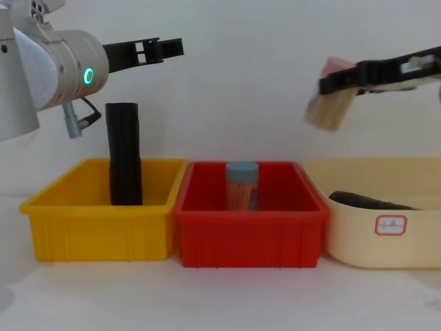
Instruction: Pick up the garbage bag with the one hand and transfer it to the other hand.
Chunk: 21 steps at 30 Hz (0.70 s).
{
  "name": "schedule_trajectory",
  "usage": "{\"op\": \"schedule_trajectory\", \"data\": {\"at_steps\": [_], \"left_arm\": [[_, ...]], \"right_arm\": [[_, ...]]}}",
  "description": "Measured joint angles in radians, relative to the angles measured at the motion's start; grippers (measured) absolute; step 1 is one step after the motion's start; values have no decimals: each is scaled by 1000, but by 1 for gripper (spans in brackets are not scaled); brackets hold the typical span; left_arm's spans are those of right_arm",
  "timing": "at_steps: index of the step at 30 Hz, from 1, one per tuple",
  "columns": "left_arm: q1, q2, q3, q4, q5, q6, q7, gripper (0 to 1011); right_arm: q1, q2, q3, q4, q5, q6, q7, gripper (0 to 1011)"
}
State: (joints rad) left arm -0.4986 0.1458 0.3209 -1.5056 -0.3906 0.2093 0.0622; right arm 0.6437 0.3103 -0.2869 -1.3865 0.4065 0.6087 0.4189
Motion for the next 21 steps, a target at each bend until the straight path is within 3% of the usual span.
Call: {"op": "schedule_trajectory", "data": {"at_steps": [5, 15, 21], "left_arm": [[0, 0, 0, 0, 0, 0, 0, 1000], [0, 0, 0, 0, 0, 0, 0, 1000], [0, 0, 0, 0, 0, 0, 0, 1000]], "right_arm": [[-38, 17, 51, -19, 16, 1, -39, 645], [-76, 41, 75, 33, 16, -7, -82, 650], [-84, 49, 78, 60, 11, -14, -94, 807]]}}
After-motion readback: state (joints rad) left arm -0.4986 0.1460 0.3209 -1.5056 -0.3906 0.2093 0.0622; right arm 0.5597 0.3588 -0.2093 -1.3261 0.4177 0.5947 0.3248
